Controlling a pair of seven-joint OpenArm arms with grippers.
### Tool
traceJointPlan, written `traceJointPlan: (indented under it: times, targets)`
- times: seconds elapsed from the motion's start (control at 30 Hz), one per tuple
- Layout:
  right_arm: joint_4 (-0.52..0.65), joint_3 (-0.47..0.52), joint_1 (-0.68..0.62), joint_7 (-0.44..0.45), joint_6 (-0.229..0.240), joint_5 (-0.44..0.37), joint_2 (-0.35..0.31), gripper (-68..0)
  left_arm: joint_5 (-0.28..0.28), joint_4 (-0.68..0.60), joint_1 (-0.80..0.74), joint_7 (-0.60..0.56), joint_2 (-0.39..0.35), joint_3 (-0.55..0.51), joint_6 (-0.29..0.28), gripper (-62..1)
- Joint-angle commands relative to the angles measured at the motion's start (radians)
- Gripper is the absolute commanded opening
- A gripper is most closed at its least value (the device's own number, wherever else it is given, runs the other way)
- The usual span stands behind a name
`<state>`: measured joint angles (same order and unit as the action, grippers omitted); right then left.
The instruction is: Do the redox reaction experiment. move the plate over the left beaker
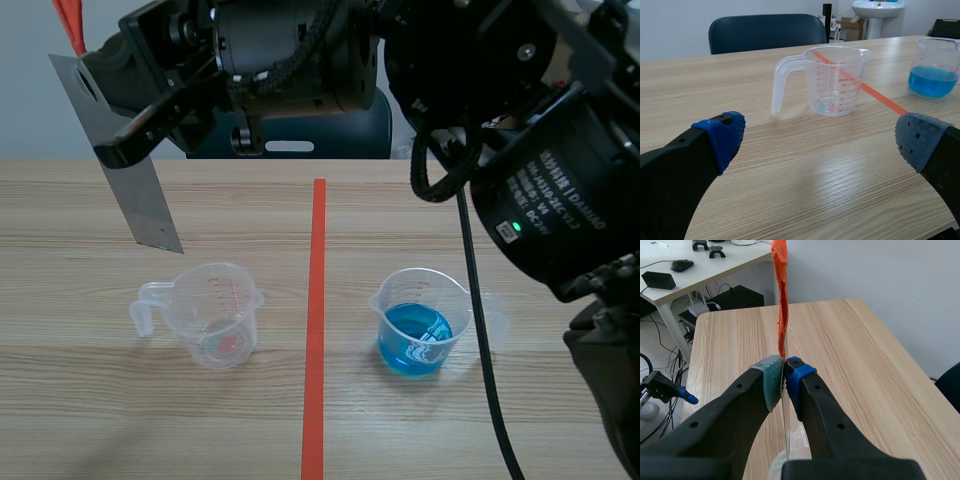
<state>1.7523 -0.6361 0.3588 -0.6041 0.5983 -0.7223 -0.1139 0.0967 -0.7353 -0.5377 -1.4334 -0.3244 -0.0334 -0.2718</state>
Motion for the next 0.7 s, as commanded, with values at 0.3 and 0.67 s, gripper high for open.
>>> traceJointPlan:
  times: [0.3, 0.67]
  targets:
    - [0.011, 0.008, 0.001, 0.023, -0.001, 0.004, 0.0, -66.9, -0.007, -0.013, -0.01, -0.021, -0.006, -0.003, 0.0, 1.4]
    - [0.011, 0.008, 0.001, 0.023, -0.001, 0.004, 0.0, -66.9, -0.007, -0.013, -0.011, -0.021, -0.008, -0.003, 0.0, 1.4]
